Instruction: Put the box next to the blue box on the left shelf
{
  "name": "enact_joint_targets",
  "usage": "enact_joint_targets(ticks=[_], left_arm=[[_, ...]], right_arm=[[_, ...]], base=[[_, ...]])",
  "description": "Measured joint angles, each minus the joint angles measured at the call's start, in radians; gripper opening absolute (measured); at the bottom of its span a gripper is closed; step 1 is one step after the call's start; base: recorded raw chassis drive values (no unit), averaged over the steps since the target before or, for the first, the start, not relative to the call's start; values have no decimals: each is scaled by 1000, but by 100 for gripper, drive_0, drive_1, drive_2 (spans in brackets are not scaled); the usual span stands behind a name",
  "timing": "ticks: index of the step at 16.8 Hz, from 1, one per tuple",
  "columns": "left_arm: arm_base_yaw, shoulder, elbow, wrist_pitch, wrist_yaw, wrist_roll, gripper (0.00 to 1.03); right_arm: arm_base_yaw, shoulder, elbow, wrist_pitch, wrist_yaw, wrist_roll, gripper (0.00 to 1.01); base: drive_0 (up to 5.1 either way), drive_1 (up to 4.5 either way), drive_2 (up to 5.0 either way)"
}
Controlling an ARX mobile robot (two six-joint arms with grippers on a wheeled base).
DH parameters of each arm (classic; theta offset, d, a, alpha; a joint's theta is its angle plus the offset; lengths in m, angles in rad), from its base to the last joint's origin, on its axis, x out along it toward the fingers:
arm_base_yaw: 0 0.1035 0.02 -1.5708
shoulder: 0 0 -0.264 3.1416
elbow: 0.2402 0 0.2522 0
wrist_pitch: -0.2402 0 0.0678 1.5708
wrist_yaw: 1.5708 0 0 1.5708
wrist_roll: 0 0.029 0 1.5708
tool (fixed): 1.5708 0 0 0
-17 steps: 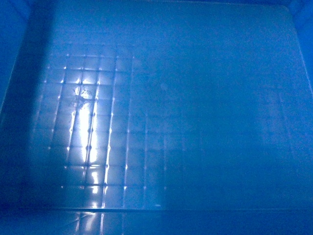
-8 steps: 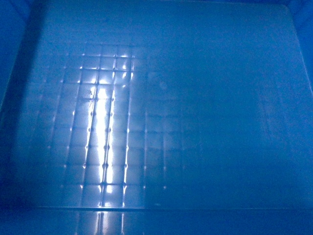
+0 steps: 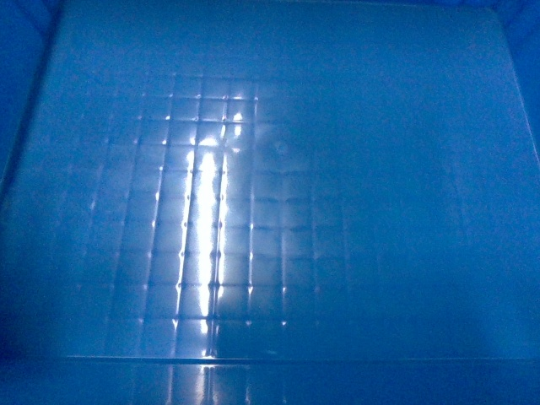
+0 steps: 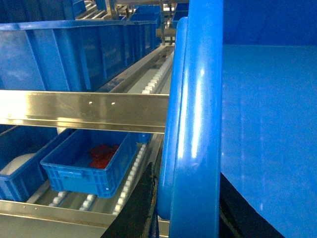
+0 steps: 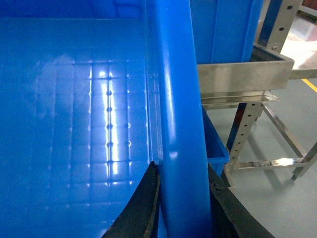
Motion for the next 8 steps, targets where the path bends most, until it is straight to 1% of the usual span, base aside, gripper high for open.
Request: enact_joint_targets(ticks=[7, 8], left_arm=[[0, 0, 0, -1, 0, 0, 20], [0, 0, 0, 0, 0, 0, 20]], right_arm=[[0, 0, 0, 0, 0, 0, 17], [0, 0, 0, 0, 0, 0, 17]], base=[[-488, 257, 257], [-373, 190, 190]])
